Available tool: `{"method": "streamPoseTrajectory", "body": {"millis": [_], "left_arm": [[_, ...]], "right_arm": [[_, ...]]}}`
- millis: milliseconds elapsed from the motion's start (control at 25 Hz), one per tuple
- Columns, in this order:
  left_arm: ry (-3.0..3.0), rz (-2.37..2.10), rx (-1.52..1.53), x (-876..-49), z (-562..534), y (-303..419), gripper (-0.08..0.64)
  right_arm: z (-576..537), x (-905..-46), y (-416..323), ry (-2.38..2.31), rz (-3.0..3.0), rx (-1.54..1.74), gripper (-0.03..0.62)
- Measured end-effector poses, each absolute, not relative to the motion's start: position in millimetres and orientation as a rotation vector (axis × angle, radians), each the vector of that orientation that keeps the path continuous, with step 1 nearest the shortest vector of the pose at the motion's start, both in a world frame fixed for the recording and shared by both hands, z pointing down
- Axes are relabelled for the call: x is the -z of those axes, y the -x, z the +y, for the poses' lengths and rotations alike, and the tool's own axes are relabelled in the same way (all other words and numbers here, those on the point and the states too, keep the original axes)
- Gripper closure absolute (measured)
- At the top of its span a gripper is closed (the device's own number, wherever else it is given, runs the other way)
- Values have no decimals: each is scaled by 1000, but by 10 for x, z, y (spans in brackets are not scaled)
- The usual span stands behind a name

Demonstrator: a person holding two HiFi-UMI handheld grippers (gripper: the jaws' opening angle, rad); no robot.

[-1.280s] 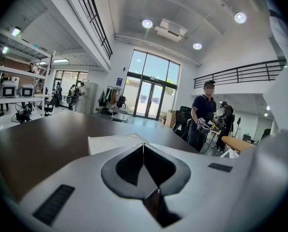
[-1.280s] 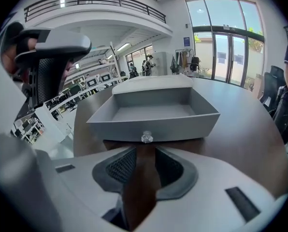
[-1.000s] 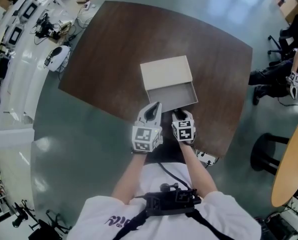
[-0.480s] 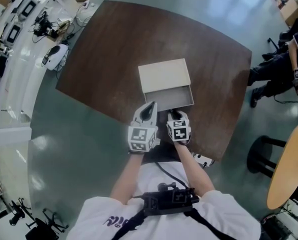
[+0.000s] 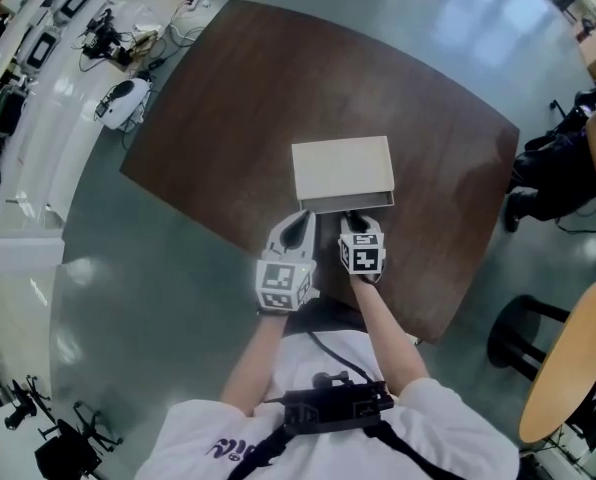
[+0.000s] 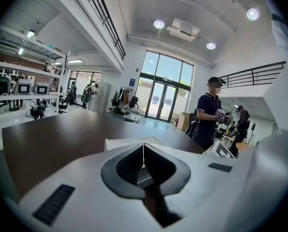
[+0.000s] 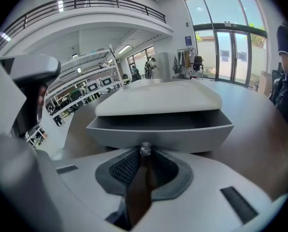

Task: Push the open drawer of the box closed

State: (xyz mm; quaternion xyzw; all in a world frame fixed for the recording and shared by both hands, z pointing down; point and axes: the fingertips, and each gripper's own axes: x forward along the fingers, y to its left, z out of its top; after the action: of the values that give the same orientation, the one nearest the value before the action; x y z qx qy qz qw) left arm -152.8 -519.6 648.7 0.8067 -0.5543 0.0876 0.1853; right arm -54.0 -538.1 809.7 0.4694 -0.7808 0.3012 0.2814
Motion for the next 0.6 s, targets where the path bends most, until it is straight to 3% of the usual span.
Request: {"method": "streamPoseTrajectory", "body": {"millis": [600], "left_arm": [[-2232, -1618, -248, -6538, -5217, 1712, 551]], "right_arm": [[-5780, -8044, 667, -1303, -2147, -789, 520]]}}
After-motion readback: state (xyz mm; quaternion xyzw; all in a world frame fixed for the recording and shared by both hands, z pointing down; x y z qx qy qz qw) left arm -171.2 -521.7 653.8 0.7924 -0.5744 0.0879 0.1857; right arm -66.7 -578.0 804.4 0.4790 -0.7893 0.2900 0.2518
